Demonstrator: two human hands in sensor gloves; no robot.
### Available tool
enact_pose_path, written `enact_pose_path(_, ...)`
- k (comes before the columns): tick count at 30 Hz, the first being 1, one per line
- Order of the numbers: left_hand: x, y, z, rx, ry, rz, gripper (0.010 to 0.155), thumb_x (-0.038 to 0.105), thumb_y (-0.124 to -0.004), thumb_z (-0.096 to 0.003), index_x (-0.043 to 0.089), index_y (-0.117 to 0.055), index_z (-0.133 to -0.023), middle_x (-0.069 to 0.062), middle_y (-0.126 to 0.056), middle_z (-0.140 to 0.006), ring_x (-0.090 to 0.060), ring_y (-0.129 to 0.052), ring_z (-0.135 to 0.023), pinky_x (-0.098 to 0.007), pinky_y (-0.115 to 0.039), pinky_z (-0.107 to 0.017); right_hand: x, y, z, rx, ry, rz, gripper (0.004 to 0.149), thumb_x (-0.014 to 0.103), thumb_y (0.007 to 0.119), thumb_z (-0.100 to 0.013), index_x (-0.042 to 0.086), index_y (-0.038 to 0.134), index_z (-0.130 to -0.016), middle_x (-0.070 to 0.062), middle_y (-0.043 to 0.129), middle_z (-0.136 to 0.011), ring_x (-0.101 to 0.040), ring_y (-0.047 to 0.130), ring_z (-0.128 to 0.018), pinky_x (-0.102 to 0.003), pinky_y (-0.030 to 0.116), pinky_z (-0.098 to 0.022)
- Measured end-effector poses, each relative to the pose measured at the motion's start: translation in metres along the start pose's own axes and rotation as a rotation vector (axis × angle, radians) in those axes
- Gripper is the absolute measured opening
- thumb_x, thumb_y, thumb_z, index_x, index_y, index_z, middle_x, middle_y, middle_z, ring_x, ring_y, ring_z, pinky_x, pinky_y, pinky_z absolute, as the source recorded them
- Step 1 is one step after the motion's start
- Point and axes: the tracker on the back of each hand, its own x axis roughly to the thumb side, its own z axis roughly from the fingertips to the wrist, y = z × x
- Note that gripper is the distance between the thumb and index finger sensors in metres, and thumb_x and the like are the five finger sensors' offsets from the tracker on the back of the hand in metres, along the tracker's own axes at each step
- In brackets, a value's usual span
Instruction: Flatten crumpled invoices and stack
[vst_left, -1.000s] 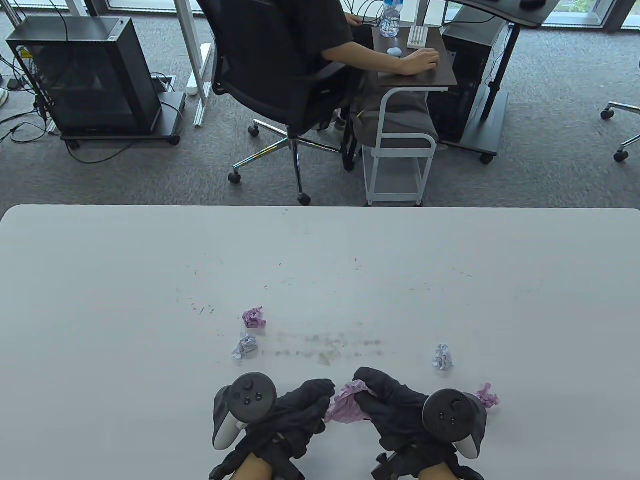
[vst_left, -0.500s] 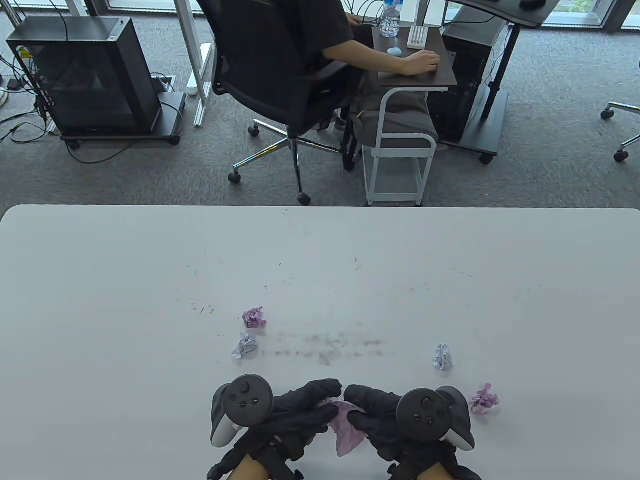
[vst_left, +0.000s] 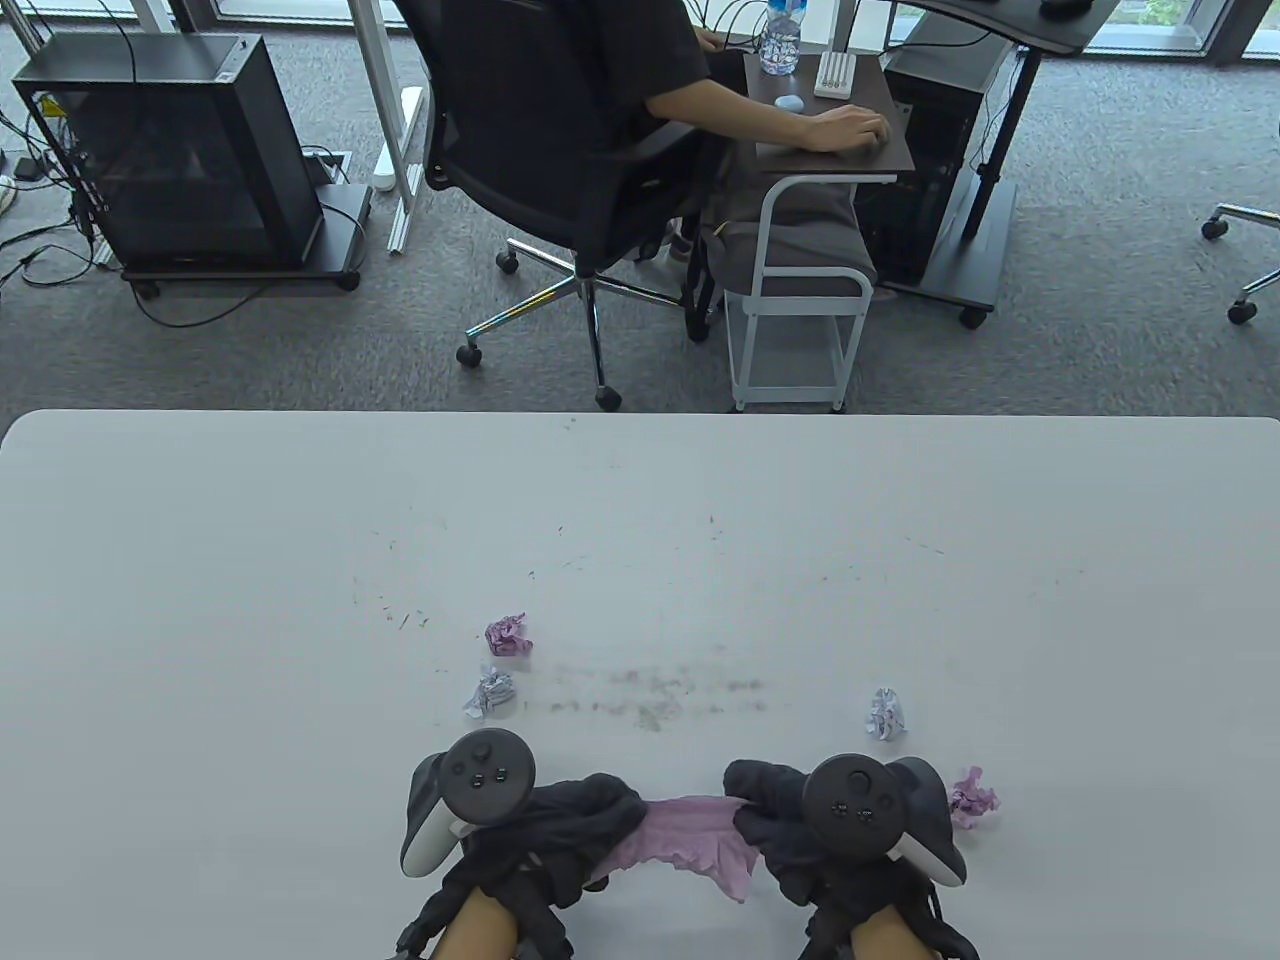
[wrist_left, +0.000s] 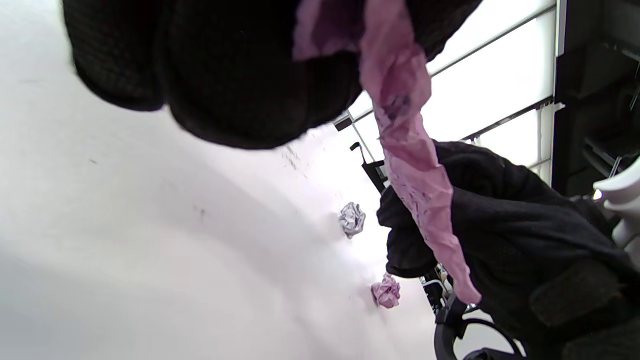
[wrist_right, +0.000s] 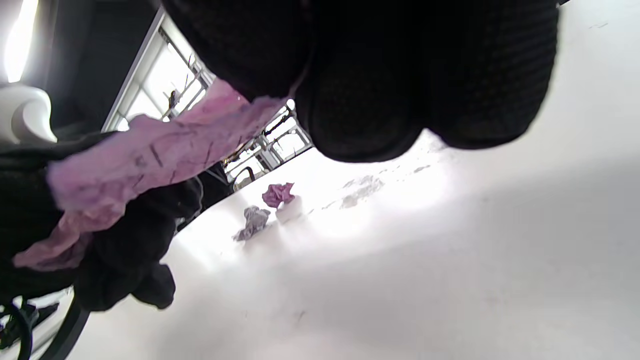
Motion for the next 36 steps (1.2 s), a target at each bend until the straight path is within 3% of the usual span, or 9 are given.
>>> enact_pose_path(4,-0.005,0.009,0.005,0.121,0.026,0.102,0.046,0.034,-0.070,-0.0610,-0.002,-0.081,-0.088,-0.014,-0.093,-0.064,-0.024,-0.102,-0.033,-0.053,-0.085,-0.044,-0.003,-0.015,0.007,-0.168,-0.026,-0.086,0.063,0.038,0.081,-0.052,0.010,0.054,-0.101,-0.025,0.071,-0.092,-0.035,0.089,-0.064,-0.049,0.085,-0.042)
enact_pose_path(8,-0.013,0.012,0.010,0.179,0.106,0.228,0.046,0.034,-0.070,-0.0619,-0.004,-0.082,-0.086,-0.013,-0.094,-0.057,-0.021,-0.101,-0.026,-0.050,-0.087,-0.040,0.024,-0.019,0.014,-0.230,-0.210,-0.029,0.070,0.045,0.082,-0.049,0.014,0.050,-0.103,-0.029,0.053,-0.103,-0.046,0.071,-0.080,-0.055,0.076,-0.051)
enact_pose_path(11,-0.015,0.009,0.010,0.173,0.154,0.270,0.046,0.033,-0.070,-0.0622,-0.006,-0.083,-0.085,-0.011,-0.095,-0.053,-0.019,-0.101,-0.022,-0.049,-0.088,-0.037,0.059,-0.010,0.018,-0.222,-0.366,0.249,0.072,0.051,0.081,-0.047,0.016,0.051,-0.102,-0.025,0.053,-0.104,-0.043,0.070,-0.083,-0.052,0.076,-0.055)
enact_pose_path(14,-0.014,0.004,0.009,0.118,0.159,0.342,0.047,0.033,-0.070,-0.0624,-0.006,-0.082,-0.085,-0.009,-0.095,-0.051,-0.017,-0.101,-0.020,-0.048,-0.088,-0.036,0.086,0.009,0.019,-0.142,-0.460,0.367,0.074,0.050,0.084,-0.045,0.016,0.052,-0.102,-0.024,0.053,-0.105,-0.043,0.068,-0.085,-0.054,0.073,-0.058)
enact_pose_path(19,-0.010,-0.004,0.006,-0.006,0.145,0.437,0.047,0.033,-0.070,-0.0628,-0.007,-0.083,-0.083,-0.006,-0.095,-0.046,-0.014,-0.098,-0.016,-0.047,-0.089,-0.035,0.092,0.029,0.013,-0.085,-0.454,0.615,0.071,0.044,0.087,-0.044,0.016,0.053,-0.101,-0.022,0.053,-0.105,-0.042,0.068,-0.086,-0.053,0.072,-0.059)
enact_pose_path(23,-0.010,-0.006,0.005,-0.057,0.154,0.427,0.048,0.037,-0.070,-0.0631,-0.005,-0.086,-0.079,-0.004,-0.094,-0.041,-0.013,-0.096,-0.012,-0.046,-0.089,-0.034,0.078,0.027,0.009,-0.132,-0.420,0.381,0.041,0.032,0.082,-0.049,0.020,0.074,-0.087,-0.016,0.076,-0.094,-0.036,0.085,-0.074,-0.049,0.081,-0.052)
enact_pose_path(29,-0.014,-0.007,0.003,-0.085,0.164,0.457,0.050,0.041,-0.071,-0.0626,-0.004,-0.087,-0.078,-0.005,-0.094,-0.041,-0.012,-0.095,-0.012,-0.046,-0.089,-0.034,0.056,0.017,0.004,-0.013,-0.301,0.029,0.040,0.031,0.080,-0.050,0.016,0.074,-0.087,-0.021,0.087,-0.084,-0.034,0.096,-0.061,-0.046,0.088,-0.042)
enact_pose_path(34,-0.024,-0.003,0.004,-0.049,0.210,0.432,0.054,0.041,-0.070,-0.0629,-0.006,-0.082,-0.087,-0.008,-0.094,-0.049,-0.017,-0.098,-0.019,-0.049,-0.087,-0.038,0.038,0.009,0.001,-0.001,-0.209,-0.090,0.039,0.034,0.078,-0.052,0.014,0.074,-0.086,-0.019,0.093,-0.075,-0.030,0.099,-0.052,-0.042,0.090,-0.035)
enact_pose_path(36,-0.028,0.001,0.006,-0.010,0.195,0.427,0.059,0.043,-0.067,-0.0636,-0.006,-0.073,-0.097,-0.014,-0.091,-0.062,-0.023,-0.100,-0.031,-0.053,-0.082,-0.046,0.028,0.005,0.001,-0.021,-0.152,-0.193,0.038,0.037,0.076,-0.053,0.015,0.076,-0.083,-0.018,0.095,-0.071,-0.029,0.100,-0.048,-0.041,0.091,-0.032)
